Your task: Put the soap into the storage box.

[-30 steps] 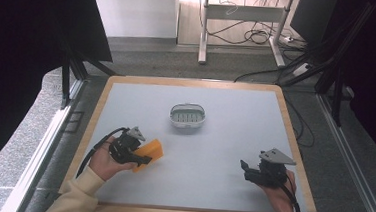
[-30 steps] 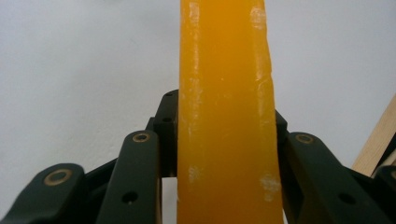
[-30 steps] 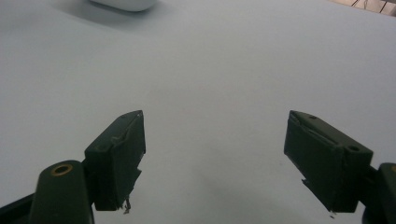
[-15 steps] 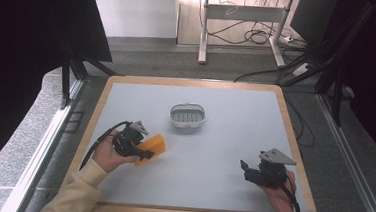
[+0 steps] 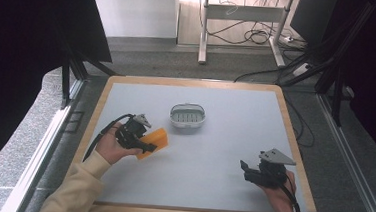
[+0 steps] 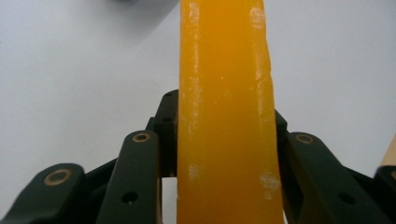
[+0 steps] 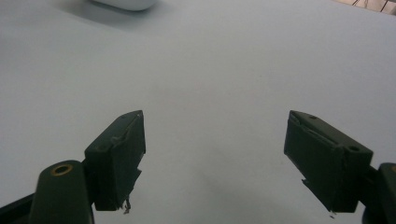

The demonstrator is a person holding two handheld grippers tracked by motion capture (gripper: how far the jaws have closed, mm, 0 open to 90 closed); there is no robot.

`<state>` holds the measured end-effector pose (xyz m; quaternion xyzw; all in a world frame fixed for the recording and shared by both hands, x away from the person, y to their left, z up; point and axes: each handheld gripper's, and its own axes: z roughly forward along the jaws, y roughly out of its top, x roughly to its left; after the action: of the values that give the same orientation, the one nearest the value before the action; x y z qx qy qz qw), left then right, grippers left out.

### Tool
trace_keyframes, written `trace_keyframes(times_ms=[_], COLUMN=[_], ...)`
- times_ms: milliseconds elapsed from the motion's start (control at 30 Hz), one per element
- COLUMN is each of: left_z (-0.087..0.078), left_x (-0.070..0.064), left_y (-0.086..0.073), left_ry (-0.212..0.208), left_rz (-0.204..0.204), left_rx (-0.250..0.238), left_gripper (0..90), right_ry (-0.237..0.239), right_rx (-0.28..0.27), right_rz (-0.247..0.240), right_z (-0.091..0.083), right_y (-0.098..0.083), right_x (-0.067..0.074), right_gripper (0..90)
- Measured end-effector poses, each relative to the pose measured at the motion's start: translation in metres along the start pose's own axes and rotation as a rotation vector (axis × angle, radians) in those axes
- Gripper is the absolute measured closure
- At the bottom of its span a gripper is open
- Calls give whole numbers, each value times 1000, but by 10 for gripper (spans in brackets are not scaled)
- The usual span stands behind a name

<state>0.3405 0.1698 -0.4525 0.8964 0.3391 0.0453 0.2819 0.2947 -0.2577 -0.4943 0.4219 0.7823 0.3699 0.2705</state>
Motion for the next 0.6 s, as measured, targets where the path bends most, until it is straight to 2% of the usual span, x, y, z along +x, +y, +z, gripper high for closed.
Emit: trace_keyframes(times_ms=[133,600], left_z=[-1,-4], left_x=[2,5], left_y=[2,13], left_ry=[-8,3], left_rz=[3,18], left_rx=[-5,-23], left_gripper=[617,617], right_ry=[1,4], right_rx=[-2,-4], right_rz=[0,-4], right_z=[0,0], right_y=[0,0], right_x=[0,1], right_gripper=[207,207])
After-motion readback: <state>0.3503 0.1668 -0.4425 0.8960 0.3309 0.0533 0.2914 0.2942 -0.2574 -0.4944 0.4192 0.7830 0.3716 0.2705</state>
